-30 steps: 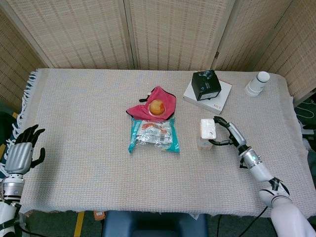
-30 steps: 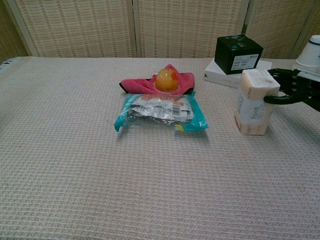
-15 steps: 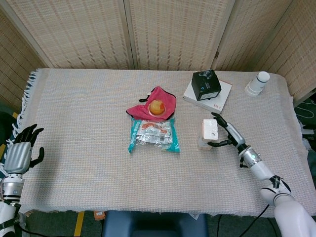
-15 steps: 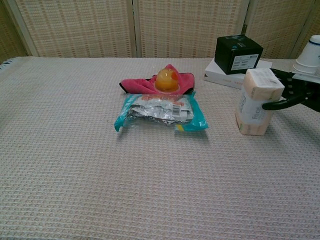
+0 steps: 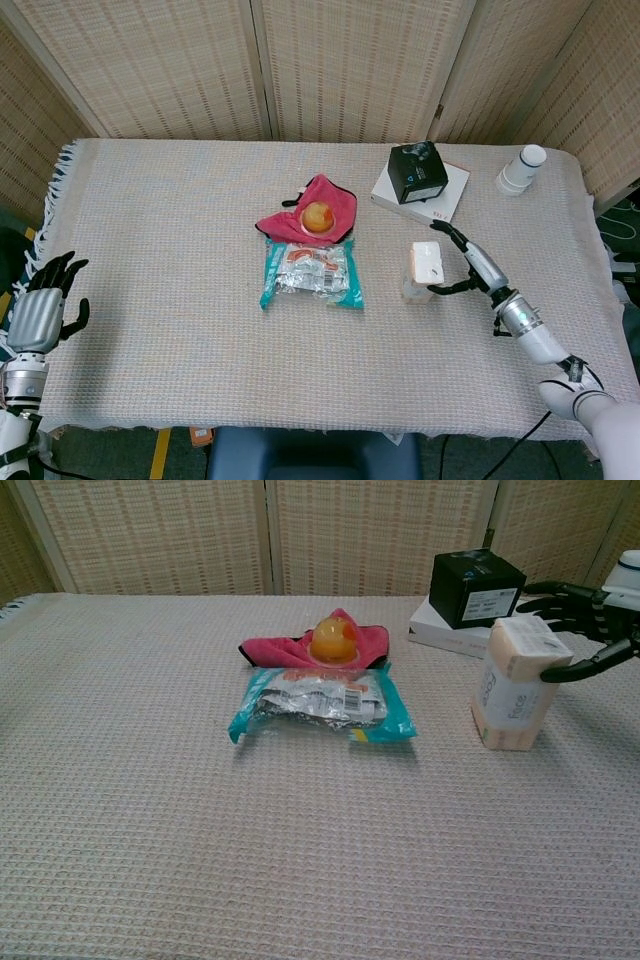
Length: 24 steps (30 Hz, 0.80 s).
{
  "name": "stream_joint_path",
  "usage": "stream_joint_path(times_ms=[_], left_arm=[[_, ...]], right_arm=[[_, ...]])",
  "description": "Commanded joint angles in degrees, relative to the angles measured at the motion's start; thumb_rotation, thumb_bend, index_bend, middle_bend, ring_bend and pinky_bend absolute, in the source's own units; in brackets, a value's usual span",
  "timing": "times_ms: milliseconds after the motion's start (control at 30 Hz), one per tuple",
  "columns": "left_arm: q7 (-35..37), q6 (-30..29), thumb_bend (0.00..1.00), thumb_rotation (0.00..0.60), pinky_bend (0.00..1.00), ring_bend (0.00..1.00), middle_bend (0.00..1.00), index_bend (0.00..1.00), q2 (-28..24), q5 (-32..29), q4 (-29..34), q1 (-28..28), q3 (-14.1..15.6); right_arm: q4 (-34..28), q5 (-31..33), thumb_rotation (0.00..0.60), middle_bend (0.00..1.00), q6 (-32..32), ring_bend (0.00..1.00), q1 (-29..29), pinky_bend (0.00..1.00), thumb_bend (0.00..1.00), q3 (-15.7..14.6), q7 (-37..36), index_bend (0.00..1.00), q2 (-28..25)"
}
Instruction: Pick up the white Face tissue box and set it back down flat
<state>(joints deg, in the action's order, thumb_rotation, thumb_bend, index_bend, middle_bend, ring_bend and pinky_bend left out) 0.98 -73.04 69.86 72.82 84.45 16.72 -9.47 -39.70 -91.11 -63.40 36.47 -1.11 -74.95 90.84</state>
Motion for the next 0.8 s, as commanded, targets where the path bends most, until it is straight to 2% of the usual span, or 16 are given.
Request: stream_joint_path(times_ms=[33,167,367,567,800], left_arm=[[-0.11,-0.11,0.55,0.600,0.12,0.00,0.00,0.14,-0.09,0.03,0.13,-0.06,0.01],[-0.18,-0.23,0.55,0.600,0.12,0.00,0.00,0.14,-0.15,-0.15,0.27,-0.12,-0.11],[-0.17,-0.53,0.55,0.600,0.12,0.00,0.00,0.14,-0.19,-0.24,0.39,-0.22,-0.27],[-0.02,-0.66,0.55,0.600,0.12,0.00,0.00,0.14,-0.31,-0.37,0.54,-0.32,-0.39],[-0.67,-0.13,0.55,0.600,0.12,0.00,0.00,0.14,-0.30,-0.95,0.62,-0.23,-0.35]], right_arm=[[-18.56,3.12,0.600,0.06,3.16,0.00,0.30,0.00,0.00,1.85,18.25,0.00,-11.18],[-32.58,8.26,0.600,0.06,8.13,0.00,1.16,0.00,0.00,3.72,35.11,0.00,-19.07],[-47.30,18.06,0.600,0.06,13.00,0.00,2.46,0.00,0.00,6.50,54.75,0.00,-26.46],[-54.28,27.48,0.600,0.06,15.81,0.00,4.75,0.00,0.00,8.08,69.02,0.00,-30.01],[-57.75,40.24,0.600,0.06,20.28,0.00,10.05,0.00,0.06,7.98,82.51,0.00,-31.19]])
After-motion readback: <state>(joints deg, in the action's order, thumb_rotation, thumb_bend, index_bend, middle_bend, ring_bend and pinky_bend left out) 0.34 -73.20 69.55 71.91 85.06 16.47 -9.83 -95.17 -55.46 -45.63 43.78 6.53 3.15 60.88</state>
